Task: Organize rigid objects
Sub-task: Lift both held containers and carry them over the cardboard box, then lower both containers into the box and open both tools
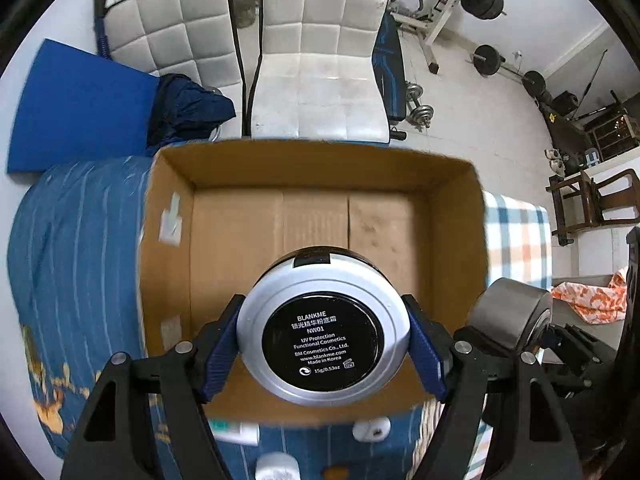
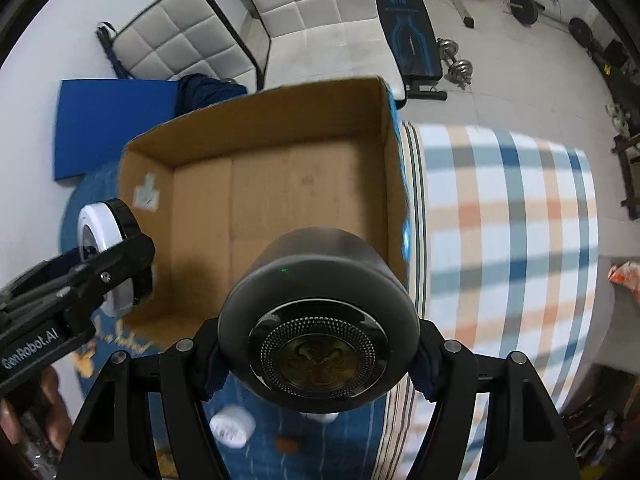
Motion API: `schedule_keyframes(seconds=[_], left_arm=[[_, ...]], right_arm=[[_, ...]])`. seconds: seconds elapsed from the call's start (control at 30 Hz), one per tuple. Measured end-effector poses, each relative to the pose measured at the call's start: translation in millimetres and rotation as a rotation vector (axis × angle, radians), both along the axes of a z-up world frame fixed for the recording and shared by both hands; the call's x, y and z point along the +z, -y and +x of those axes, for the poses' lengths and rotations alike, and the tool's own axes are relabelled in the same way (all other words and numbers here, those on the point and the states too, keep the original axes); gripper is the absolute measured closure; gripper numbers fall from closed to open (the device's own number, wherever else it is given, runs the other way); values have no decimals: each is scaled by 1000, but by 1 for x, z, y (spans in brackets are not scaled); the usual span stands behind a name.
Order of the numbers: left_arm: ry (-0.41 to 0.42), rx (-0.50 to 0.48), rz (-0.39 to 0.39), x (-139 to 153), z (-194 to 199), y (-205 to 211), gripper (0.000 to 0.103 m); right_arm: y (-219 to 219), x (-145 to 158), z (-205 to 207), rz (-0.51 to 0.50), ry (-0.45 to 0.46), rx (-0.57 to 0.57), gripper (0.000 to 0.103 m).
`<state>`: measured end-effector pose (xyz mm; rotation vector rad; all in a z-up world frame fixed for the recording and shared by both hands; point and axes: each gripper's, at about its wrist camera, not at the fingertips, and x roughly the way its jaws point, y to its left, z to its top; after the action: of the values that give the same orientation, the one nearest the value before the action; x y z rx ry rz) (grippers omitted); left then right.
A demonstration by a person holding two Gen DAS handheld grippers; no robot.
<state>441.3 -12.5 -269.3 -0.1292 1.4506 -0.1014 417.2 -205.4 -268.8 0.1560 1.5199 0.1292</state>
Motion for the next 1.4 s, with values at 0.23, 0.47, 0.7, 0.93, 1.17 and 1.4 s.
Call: schedule_keyframes(seconds=[0.23, 0.47, 0.7, 0.93, 1.17, 1.4], left_arm=[[-140, 15, -94, -73, 61, -14, 30], [-242, 20, -164, -125, 80, -9, 30], [-275, 5, -168, -139, 79, -2, 30], [-327, -1, -121, -150, 79, 1, 29], [-342, 25, -78, -141, 78, -1, 27], [-270, -7, -8, -97, 60, -1, 16]], right_arm=[[-27, -68, 68, -45, -47, 11, 30], [-43, -104, 94, -147, -30, 74, 30], [-59, -125, 110, -168, -68, 120, 30], [-61, -151, 113, -159, -116, 121, 30], [-64, -148, 119, -184, -128, 135, 23], [-66, -126, 102, -171, -115, 154, 12]])
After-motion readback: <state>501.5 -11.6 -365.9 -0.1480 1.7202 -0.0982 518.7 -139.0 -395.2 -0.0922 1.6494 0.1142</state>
